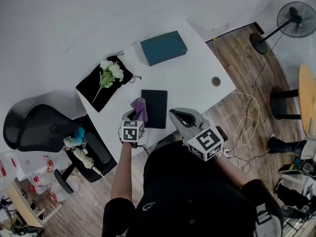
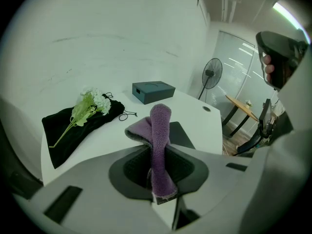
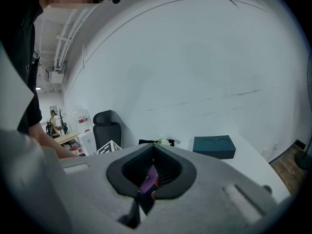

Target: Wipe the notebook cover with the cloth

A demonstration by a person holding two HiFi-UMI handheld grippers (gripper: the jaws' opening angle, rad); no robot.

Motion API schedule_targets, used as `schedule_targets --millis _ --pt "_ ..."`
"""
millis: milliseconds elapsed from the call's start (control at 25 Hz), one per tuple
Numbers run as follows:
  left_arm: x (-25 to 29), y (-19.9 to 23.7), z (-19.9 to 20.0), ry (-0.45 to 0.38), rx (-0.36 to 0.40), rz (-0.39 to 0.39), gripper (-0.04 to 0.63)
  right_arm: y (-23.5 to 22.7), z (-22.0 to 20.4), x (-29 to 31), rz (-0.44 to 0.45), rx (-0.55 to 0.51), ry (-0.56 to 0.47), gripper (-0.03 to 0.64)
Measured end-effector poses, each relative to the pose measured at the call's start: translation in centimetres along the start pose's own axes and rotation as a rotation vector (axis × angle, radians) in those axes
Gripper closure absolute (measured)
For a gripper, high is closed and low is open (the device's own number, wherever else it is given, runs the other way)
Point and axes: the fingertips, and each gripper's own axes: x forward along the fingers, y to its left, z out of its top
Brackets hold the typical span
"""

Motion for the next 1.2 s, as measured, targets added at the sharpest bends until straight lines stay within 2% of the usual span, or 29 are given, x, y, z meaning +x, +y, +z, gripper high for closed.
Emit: schedule_targets --millis 200,520,920,1200 --pt "0.0 -3.7 0.2 -0.003 0.036 -0.067 0.523 0.3 -0.3 -0.6 0.018 -0.007 0.004 0.614" --pt "1.4 -8.5 -2.0 0.048 0.068 -0.143 0.523 0.5 -1.1 -1.6 0.022 0.002 0.019 0.615" --pt "3.8 -11.4 -4.0 0.092 0.1 -0.202 0.523 0.0 -1.9 -2.0 -0.001 0.011 0.045 0.614" --pt "4.7 -11.3 -5.6 0.13 0.09 -0.202 0.523 0.0 -2.2 -1.8 -0.01 0.02 0.053 0.615"
